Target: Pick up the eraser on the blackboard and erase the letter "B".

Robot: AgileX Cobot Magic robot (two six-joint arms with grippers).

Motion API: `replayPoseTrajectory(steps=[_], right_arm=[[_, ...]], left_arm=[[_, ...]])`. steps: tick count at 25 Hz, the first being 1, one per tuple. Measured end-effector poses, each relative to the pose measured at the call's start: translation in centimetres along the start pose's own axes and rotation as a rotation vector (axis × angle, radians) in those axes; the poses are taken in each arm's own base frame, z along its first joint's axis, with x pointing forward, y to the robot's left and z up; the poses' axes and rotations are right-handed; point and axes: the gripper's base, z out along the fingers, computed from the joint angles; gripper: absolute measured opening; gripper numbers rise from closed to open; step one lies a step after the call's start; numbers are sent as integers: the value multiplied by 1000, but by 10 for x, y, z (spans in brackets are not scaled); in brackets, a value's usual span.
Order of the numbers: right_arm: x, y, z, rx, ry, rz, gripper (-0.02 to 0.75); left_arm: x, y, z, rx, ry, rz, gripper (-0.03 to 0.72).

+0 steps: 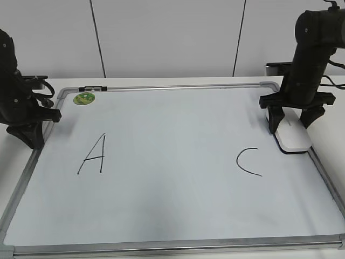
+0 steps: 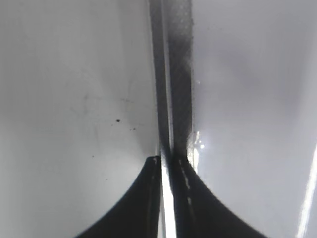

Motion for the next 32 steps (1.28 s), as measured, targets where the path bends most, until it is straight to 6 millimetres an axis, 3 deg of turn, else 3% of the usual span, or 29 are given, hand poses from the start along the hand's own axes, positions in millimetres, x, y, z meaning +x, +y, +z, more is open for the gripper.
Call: replayPoseTrajectory(steps=[9, 11, 15, 22, 25, 30, 32], right_arm=[[0, 0, 1, -2, 2, 1, 526], [0, 0, 1, -2, 2, 1, 540], [0, 2, 0, -21, 0, 8, 650], [0, 2, -9, -22, -19, 8, 660], [2, 1, -26, -22, -57, 9, 660], [6, -1, -57, -11, -122, 26, 659], [8, -1, -67, -11, -141, 43, 653]], left_arm=[[0, 0, 0, 0, 0, 0, 27], [0, 0, 0, 0, 0, 0, 27], [0, 0, 0, 0, 0, 0, 27], [-2, -1, -4, 4, -1, -1, 50], [-5, 0, -14, -6, -18, 8, 147], [-5, 4, -63, -70, -138, 14, 455], [-1, 4, -78, -79, -156, 9, 544]])
